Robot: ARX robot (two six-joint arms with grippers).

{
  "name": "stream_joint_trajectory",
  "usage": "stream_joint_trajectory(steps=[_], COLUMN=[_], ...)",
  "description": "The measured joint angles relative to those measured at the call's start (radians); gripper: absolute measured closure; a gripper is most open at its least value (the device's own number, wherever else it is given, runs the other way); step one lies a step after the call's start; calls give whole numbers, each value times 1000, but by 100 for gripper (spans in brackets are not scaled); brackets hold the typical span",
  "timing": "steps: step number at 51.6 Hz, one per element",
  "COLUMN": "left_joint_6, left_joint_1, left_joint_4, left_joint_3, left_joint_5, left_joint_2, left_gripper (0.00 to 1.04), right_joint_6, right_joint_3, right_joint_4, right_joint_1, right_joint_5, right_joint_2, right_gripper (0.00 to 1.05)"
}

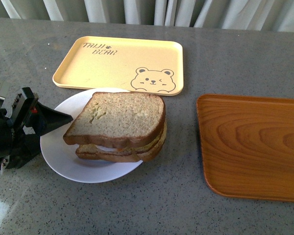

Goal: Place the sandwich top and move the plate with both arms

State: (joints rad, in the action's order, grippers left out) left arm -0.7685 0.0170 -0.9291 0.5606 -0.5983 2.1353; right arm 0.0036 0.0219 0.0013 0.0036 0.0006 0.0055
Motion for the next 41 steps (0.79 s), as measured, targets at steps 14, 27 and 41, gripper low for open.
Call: stream_joint_trajectory(steps=[14,27,41], left_joint_6=[-4,-39,-80], left_joint_1=[2,-8,-30], left_joint_4=[-20,-90,-114], left_joint_3=[0,-20,-56], left_joint_5=[-5,-11,-14], left_joint_2=[10,13,-61], left_gripper=[96,102,102], right_joint_6=[0,0,0], right_joint_3=[0,0,0], right_joint_4=[0,0,0], right_joint_1=[0,0,0], right_joint_5=[0,0,0], right_joint_2=[0,0,0], right_gripper=[9,9,9])
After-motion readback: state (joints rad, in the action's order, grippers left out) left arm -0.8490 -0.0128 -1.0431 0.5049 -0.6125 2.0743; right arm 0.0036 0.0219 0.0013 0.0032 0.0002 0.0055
